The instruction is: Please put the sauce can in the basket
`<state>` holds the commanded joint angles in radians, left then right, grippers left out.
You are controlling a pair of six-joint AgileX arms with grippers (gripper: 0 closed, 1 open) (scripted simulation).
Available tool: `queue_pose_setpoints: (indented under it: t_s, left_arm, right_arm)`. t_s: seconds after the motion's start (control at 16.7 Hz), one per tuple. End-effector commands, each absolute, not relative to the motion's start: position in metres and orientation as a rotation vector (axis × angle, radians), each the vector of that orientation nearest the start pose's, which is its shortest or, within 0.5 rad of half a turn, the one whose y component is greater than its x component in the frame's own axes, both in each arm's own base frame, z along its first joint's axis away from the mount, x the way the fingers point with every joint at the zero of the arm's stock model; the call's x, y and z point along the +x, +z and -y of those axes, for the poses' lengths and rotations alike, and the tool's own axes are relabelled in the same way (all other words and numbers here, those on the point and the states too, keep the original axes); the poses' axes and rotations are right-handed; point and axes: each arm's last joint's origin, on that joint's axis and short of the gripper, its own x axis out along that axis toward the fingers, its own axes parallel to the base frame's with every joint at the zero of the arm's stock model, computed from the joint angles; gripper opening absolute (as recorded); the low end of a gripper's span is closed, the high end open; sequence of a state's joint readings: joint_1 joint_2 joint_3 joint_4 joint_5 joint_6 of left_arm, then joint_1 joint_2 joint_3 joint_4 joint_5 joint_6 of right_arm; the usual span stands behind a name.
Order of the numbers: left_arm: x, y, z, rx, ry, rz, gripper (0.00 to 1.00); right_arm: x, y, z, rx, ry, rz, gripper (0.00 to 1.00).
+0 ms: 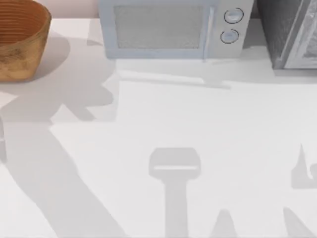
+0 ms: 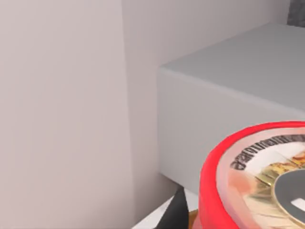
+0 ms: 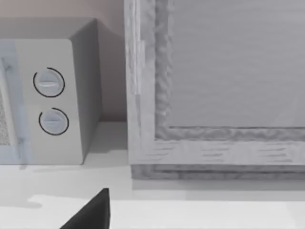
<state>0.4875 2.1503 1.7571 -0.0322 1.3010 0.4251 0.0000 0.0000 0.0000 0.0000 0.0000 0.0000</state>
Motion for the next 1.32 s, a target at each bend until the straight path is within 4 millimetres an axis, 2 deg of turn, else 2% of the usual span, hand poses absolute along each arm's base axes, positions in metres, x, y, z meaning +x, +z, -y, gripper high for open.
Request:
queue_pose_setpoints:
  t_s: [0.42, 1.32]
  left_arm:
    - [0.446, 0.251, -0.205, 0.058, -0.817, -0.09, 0.0]
    - [0.482, 0.224, -0.169, 0.054, -0.811, -0.093, 0.0]
  right_arm:
    - [0.106, 0.16, 0.001, 0.0, 0.0, 0.0, 1.0]
    - [0.106, 0.16, 0.001, 0.0, 0.0, 0.0, 1.0]
